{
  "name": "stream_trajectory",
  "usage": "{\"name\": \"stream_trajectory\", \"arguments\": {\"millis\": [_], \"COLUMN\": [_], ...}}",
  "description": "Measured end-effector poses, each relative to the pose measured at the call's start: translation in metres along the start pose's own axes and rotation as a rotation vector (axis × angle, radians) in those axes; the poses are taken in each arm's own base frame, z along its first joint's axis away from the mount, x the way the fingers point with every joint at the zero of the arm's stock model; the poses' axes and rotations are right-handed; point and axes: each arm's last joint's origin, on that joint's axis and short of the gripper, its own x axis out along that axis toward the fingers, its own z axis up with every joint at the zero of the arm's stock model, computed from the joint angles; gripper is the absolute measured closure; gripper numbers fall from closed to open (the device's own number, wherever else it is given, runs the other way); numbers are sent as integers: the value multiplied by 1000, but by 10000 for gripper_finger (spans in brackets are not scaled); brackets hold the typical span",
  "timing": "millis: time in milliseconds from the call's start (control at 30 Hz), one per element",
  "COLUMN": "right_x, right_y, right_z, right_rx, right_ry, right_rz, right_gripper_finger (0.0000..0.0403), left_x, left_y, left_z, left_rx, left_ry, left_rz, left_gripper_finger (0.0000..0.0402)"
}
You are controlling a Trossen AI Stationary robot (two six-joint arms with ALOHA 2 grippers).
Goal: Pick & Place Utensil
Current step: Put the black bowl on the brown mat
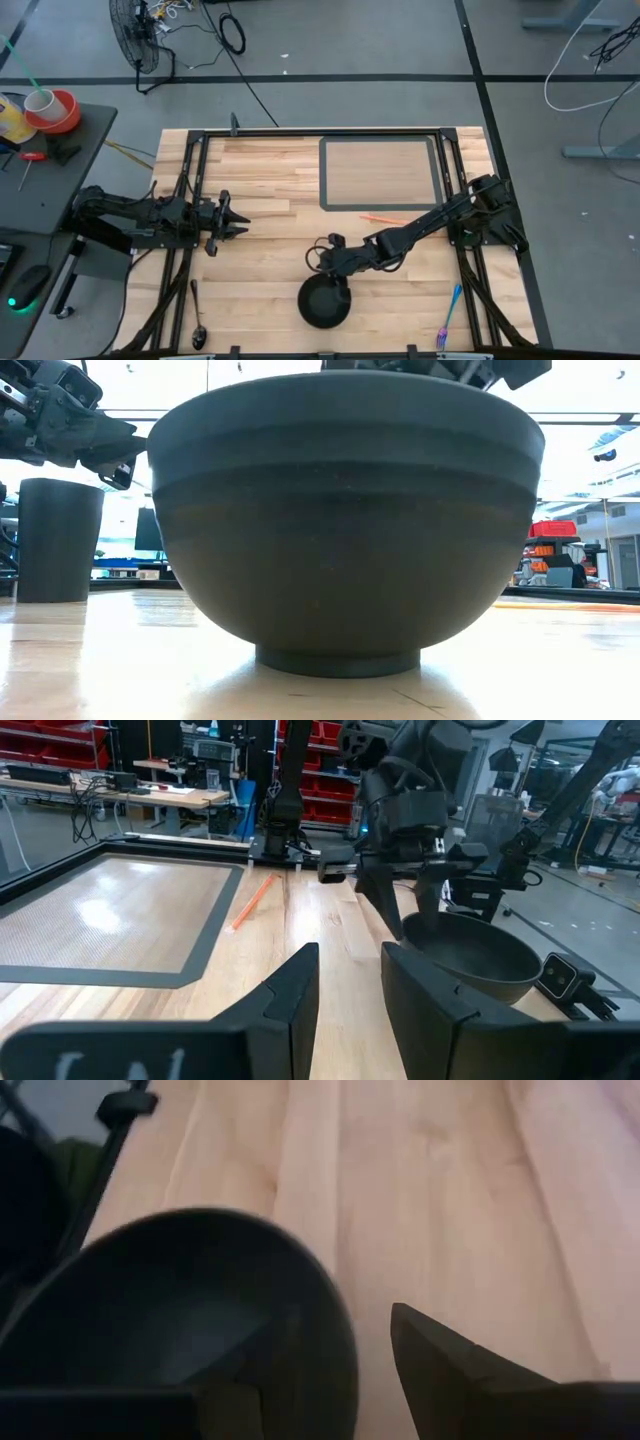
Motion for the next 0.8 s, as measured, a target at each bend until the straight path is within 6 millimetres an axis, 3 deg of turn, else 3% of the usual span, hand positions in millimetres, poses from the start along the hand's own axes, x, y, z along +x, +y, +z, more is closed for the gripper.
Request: {"name": "stream_trajectory", "arguments": {"millis": [367,800], "right_x": [0,1], "right_y": [1,-6], "right_z": [-4,-3], "right_rx": [-128,-121], "right_ry": [29,38], "right_rz": [49,33], "right_gripper_finger": [268,296], "left_x": [0,0], "left_y": [0,0], "left_z": [0,0], "left_rx": [0,0], "left_ry": [0,0], "left_rz": [0,0], "left_gripper_finger": [287,287]}}
